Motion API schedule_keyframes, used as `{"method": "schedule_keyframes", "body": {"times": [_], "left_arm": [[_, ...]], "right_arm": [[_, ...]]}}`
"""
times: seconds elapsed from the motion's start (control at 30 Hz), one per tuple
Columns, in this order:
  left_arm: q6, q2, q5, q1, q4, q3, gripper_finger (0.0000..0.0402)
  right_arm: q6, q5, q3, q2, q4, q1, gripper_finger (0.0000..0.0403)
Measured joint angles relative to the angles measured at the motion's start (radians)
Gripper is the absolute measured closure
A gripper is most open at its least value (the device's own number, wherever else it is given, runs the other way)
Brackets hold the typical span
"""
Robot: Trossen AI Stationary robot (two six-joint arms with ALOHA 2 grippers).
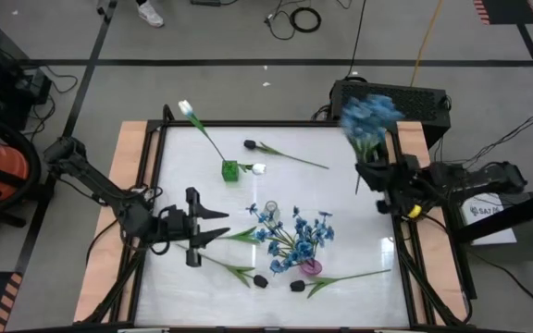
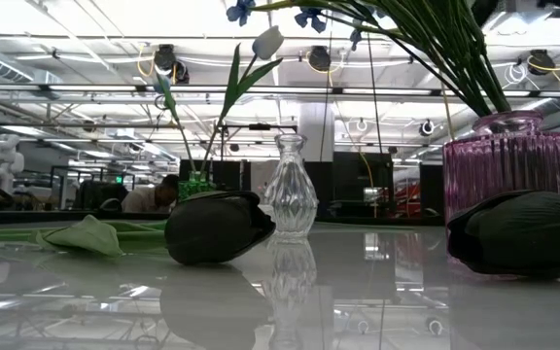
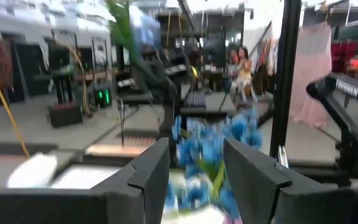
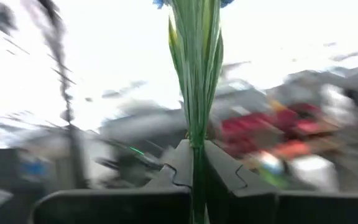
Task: Sort flowers into vase by color
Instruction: Put the blue flowers into the purple vase
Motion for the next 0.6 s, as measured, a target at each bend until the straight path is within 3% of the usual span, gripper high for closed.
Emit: {"method": "schedule_keyframes", "body": {"times": [0.23,0.6], "left_arm": [[0.046,0.054,0.030,0.043,-0.005,0.092,0.0242],[0.132,0.307,0.032,0.126,-0.012,0.354,0.0242]], "right_arm": [[-0.069,-0.057,0.055,0.236,0.365,0.115,0.0398],[-0.285,-0.117,0.519,0.734,0.325,0.227,0.0392]]}}
